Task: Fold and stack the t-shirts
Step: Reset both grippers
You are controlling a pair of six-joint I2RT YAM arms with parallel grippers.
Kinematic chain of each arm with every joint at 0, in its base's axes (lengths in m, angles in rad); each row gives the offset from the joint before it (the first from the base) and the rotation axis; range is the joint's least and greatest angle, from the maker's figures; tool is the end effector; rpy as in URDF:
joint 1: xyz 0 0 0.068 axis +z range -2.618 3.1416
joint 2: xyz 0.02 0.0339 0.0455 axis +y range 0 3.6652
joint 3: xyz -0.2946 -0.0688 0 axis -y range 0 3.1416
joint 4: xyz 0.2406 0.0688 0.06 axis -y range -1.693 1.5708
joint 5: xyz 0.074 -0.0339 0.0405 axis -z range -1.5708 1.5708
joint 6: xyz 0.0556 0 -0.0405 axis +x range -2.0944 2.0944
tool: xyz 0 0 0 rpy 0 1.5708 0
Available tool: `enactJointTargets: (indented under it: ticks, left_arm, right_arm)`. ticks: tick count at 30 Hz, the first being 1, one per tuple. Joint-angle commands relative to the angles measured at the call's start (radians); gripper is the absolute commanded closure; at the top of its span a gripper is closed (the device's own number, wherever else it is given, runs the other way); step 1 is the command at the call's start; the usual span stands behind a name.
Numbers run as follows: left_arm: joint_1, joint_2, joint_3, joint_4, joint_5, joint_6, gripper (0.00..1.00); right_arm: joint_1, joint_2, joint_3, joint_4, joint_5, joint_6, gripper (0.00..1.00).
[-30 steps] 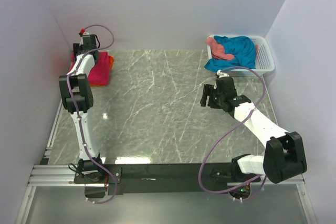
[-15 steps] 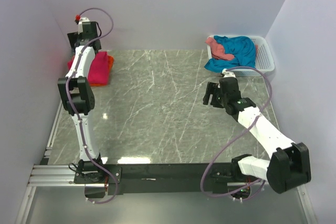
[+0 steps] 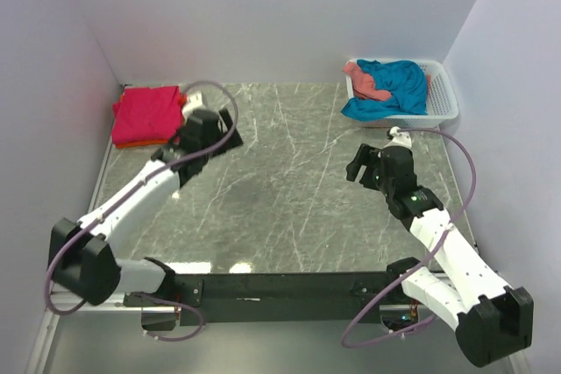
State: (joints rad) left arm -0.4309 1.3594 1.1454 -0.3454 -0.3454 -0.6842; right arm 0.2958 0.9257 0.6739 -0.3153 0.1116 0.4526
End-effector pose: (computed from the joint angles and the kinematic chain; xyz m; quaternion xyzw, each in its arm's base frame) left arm 0.2923 -0.1137 0.3420 -0.1914 0.8444 -0.1249 0.4845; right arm 0.1930 0.0523 0.2776 0.0953 0.8705 0.1301 0.4649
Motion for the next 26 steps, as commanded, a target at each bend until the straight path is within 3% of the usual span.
enactJointTargets:
  ticks: [1,5,11,26]
  left_arm:
    - [-0.051,-0.098,-0.186,0.025,0.046,-0.161,0.01]
    - [-0.158,-0.193,-0.35,-0.012,-0.007,-0.216,0.01]
    - [-0.172,-0.357,-0.453,-0.009,-0.067,-0.278,0.0]
    - [-0.172,-0.502,-0.474,-0.09,-0.216,-0.311,0.01]
  right_arm:
    - [-0.004,-0.06,-0.037,0.074,0.016,0.024,0.15]
    - [-0.006,-0.088,-0.057,0.09,-0.001,0.034,0.14]
    - [-0.004,-0.114,-0.091,0.104,0.014,0.069,0.14]
    - [-0.004,-0.175,-0.143,0.156,0.011,0.09,0.14]
